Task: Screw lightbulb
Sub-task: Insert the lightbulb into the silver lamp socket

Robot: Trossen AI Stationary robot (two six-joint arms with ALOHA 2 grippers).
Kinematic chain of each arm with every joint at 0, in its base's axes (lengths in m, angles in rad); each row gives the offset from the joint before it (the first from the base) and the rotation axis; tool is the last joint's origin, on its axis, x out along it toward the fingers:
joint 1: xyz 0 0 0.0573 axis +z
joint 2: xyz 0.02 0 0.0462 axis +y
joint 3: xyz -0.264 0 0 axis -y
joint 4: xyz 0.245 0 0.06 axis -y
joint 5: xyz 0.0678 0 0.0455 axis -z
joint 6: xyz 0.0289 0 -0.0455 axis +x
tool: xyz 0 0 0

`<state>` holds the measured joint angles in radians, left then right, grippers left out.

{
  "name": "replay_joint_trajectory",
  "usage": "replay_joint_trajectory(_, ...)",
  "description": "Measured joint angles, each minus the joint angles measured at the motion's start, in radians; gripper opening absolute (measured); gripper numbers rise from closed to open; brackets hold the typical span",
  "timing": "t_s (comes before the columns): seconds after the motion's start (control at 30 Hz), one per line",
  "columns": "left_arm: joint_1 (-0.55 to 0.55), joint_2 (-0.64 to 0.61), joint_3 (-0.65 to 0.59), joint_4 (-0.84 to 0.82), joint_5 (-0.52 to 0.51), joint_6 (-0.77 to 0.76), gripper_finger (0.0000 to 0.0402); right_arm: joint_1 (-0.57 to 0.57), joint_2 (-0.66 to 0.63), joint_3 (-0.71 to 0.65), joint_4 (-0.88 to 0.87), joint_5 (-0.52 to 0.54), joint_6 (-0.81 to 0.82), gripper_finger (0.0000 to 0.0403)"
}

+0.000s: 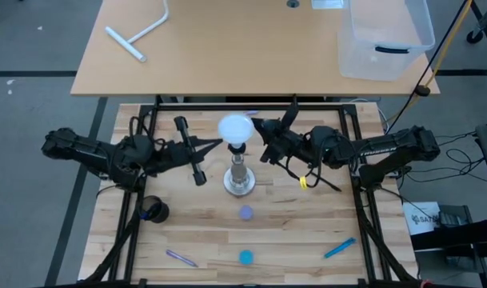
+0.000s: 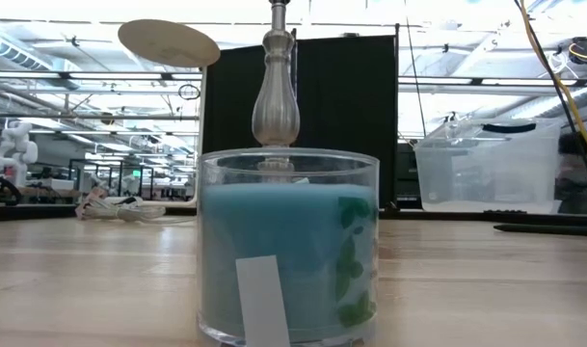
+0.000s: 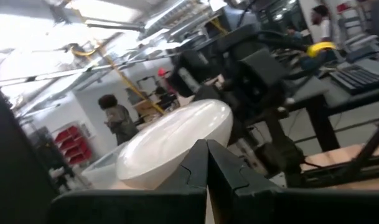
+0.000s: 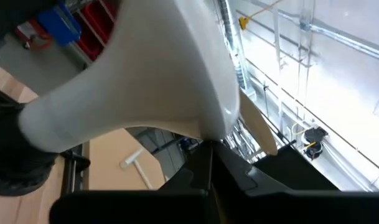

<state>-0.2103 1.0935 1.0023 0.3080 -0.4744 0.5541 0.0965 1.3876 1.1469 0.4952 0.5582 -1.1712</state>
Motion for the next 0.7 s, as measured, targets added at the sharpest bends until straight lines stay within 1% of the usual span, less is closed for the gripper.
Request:
replay_joint_trajectory(0.3, 0.046, -0.003, 0.0, -0.049, -0.013, -0.065, 0.0, 0.047, -0.001, 0.0, -0.049, 0.019, 0.008, 0.0)
replay_joint_trajectory(0.4, 0.06, -0.003, 0.0, -0.066, -0.029, -0.08, 0.0, 0.067, -0.001, 0.0, -0.067, 0.008, 0.011, 0.0)
replay_joint_trajectory(0.5, 0.07, -0.001, 0.001, -0.08, -0.064, -0.098, 0.0, 0.094, 0.0, 0.0, -0.088, -0.038, 0.024, 0.0)
replay_joint_trajectory(0.6, 0.085, 0.007, -0.003, -0.133, -0.101, -0.116, 0.0, 0.12, 0.001, 0.0, -0.119, -0.039, 0.031, 0.0)
replay_joint_trajectory(0.7, 0.093, -0.001, 0.0, -0.113, -0.106, -0.129, 0.0, 0.138, 0.001, 0.0, -0.147, -0.017, 0.045, 0.0)
